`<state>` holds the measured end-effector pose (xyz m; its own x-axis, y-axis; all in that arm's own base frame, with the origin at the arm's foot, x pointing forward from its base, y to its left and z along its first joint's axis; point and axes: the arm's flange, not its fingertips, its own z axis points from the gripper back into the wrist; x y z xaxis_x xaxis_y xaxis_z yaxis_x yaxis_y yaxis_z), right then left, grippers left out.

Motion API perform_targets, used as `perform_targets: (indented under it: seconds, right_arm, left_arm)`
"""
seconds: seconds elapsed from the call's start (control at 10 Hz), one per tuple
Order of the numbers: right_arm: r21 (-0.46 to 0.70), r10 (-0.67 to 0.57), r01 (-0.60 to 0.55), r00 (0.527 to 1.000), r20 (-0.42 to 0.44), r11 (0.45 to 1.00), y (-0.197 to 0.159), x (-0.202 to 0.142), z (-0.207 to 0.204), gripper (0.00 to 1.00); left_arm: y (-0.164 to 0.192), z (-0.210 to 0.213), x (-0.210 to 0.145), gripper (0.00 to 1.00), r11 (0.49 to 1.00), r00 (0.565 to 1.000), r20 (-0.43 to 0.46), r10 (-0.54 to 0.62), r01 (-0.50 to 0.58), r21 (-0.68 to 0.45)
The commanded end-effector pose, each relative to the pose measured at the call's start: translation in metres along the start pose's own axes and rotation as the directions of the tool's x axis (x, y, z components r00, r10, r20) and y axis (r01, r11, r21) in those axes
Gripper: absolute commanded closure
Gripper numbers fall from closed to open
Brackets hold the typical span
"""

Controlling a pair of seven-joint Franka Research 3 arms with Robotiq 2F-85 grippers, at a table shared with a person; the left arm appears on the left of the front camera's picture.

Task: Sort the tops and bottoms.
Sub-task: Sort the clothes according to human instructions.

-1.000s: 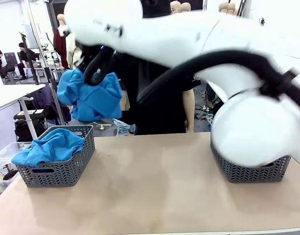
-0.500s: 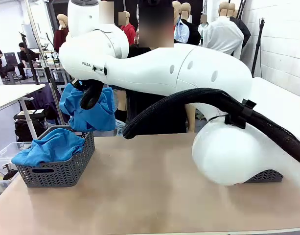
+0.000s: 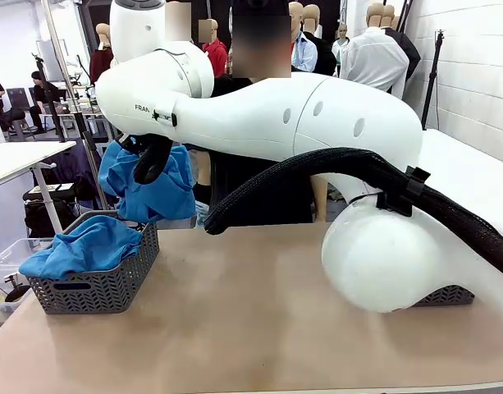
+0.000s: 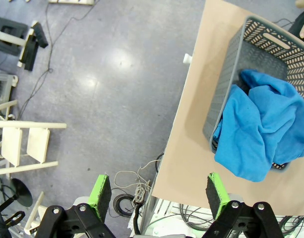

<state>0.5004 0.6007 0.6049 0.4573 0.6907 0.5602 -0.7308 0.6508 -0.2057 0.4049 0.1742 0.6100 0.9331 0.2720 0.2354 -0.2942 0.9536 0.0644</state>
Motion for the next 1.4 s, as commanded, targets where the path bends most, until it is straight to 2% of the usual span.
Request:
perform_targets:
  seconds: [0.0,0.2,0.3,0.5,0.6,0.8,1.0,1.1,1.2,1.3]
  right_arm:
    - [0.093,0.073,-0.084,0.991,0.113,0.992,0.002,0.017,-0.006,1.0]
    - [0.267,0.136,-0.223,0.942,0.308,0.938,-0.004,0.066,-0.027,1.0]
    - [0.338,0.093,-0.236,0.917,0.389,0.911,-0.005,0.091,-0.044,1.0]
    - [0.437,0.091,-0.289,0.903,0.42,0.852,-0.002,0.122,-0.086,1.0]
    - [0.432,0.08,-0.281,0.901,0.426,0.857,0.004,0.132,-0.116,1.0]
    - [0.459,0.117,-0.31,0.908,0.402,0.833,0.015,0.147,-0.186,1.0]
    - [0.479,0.074,-0.251,0.931,0.358,0.841,0.018,0.15,-0.23,1.0]
    - [0.46,0.071,-0.213,0.949,0.306,0.862,0.019,0.147,-0.248,1.0]
    - [0.426,0.078,-0.167,0.973,0.219,0.889,0.018,0.143,-0.266,1.0]
    - [0.445,0.082,-0.135,0.987,0.137,0.885,0.015,0.141,-0.283,1.0]
  left_arm:
    - [0.0,0.0,0.0,0.0,1.0,1.0,0.01,0.018,-0.018,-0.001]
    - [0.0,0.0,0.0,0.0,1.0,1.0,0.01,0.018,-0.018,-0.001]
    - [0.0,0.0,0.0,0.0,1.0,1.0,0.01,0.018,-0.018,-0.001]
    - [0.0,0.0,0.0,0.0,1.0,1.0,0.01,0.018,-0.018,-0.001]
    - [0.0,0.0,0.0,0.0,1.0,1.0,0.01,0.018,-0.018,-0.001]
    - [0.0,0.0,0.0,0.0,1.0,1.0,0.01,0.018,-0.018,-0.001]
    - [0.0,0.0,0.0,0.0,1.0,1.0,0.01,0.018,-0.018,-0.001]
    - [0.0,0.0,0.0,0.0,1.0,1.0,0.01,0.018,-0.018,-0.001]
    - [0.0,0.0,0.0,0.0,1.0,1.0,0.01,0.018,-0.018,-0.001]
    - [0.0,0.0,0.0,0.0,1.0,1.0,0.01,0.018,-0.018,-0.001]
